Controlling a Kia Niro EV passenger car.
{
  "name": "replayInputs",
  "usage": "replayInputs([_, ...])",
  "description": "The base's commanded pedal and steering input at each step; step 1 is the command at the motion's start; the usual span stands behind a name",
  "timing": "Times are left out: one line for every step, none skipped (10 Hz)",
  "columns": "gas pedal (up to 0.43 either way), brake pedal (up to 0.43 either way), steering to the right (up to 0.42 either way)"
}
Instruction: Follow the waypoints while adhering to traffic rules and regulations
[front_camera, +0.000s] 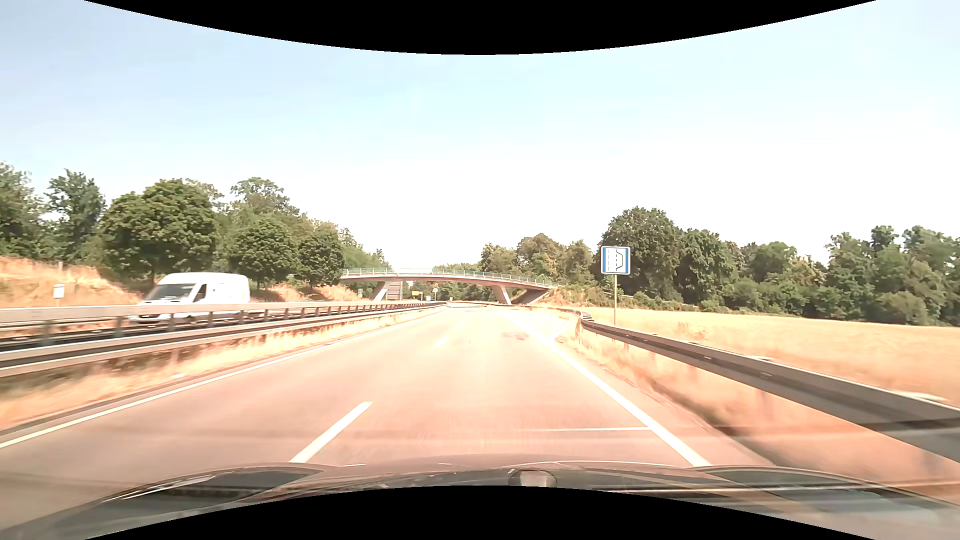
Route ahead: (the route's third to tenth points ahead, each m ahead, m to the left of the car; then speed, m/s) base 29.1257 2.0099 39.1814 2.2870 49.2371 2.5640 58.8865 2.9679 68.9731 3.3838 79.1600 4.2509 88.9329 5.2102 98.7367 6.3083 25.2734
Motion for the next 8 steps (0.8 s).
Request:
replayInputs([0.138,0.0,-0.005])
replayInputs([0.15,0.0,-0.005])
replayInputs([0.15,0.0,-0.005])
replayInputs([0.15,0.0,-0.005])
replayInputs([0.15,0.0,-0.005])
replayInputs([0.189,0.0,-0.004])
replayInputs([0.197,0.0,-0.005])
replayInputs([0.197,0.0,-0.005])
